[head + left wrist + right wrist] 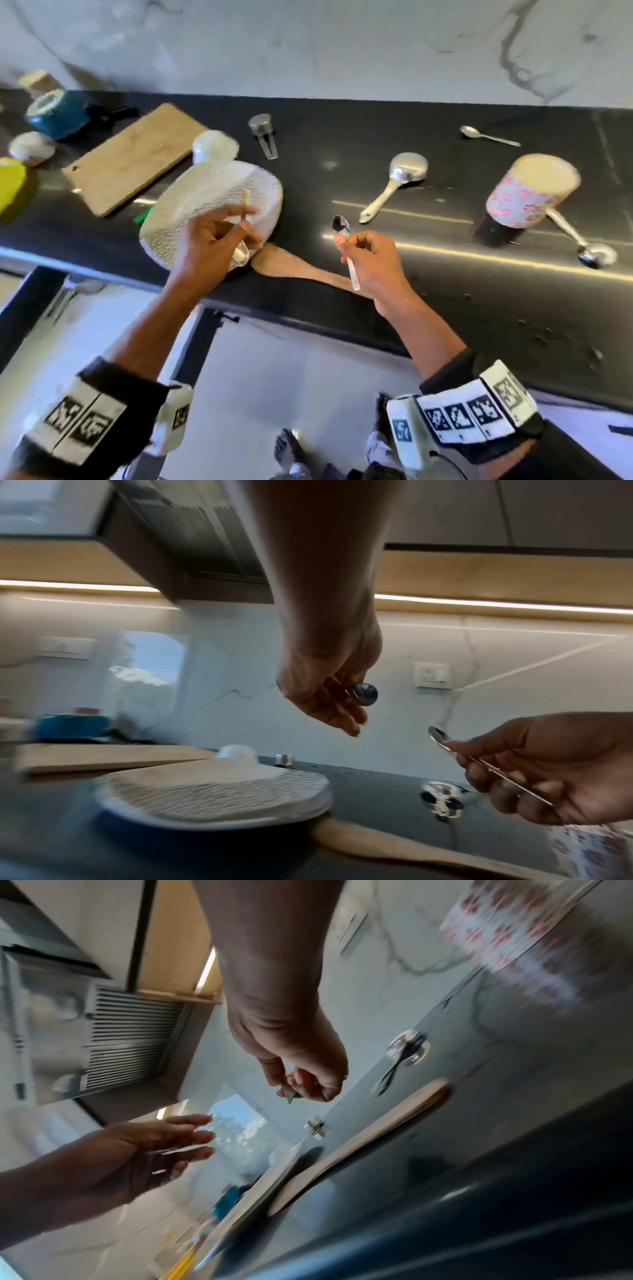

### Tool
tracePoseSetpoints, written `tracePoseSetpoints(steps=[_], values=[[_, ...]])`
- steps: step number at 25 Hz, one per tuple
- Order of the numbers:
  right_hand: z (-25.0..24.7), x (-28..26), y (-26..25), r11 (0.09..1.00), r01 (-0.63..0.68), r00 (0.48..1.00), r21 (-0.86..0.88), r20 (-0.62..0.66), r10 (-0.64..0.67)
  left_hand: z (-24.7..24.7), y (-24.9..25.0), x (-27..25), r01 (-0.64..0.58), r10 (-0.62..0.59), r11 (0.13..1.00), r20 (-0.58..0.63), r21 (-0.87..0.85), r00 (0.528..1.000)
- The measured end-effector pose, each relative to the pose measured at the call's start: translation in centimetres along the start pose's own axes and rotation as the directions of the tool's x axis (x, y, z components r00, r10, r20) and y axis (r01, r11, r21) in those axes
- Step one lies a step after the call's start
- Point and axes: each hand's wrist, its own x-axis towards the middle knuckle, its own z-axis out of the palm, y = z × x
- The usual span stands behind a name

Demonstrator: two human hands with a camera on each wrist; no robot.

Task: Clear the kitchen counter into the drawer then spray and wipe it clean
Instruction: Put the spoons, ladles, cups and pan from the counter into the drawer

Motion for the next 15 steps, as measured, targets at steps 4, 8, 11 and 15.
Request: tracePoseSetpoints(steps=[4,8,11,15], values=[[12.8,-4.2,-0.7,0.992,0.118,0.969,0.036,0.217,-0.123,-11.4,-6.9,-7.3,0.114,-0.134,0.987,-0.198,-0.109,0.971],[25.5,-8.8,0.7,0.990,0.119,0.928,0.071,0.348,-0.136,-21.3,-14.9,-14.7,0.164,-0.178,0.984,-0.326,-0.072,0.928],[35.3,-11.6,3.6,0.997,0.073,0.904,0.020,0.421,-0.074,-27.5,-19.6,-18.2,0.235,-0.184,0.967,-0.375,0.095,0.909],[44.3,-12.8,5.6,0.998,0.011,0.878,-0.063,0.478,0.021,-33.7,-22.6,-18.6,0.346,-0.280,0.937,-0.497,0.045,0.822]])
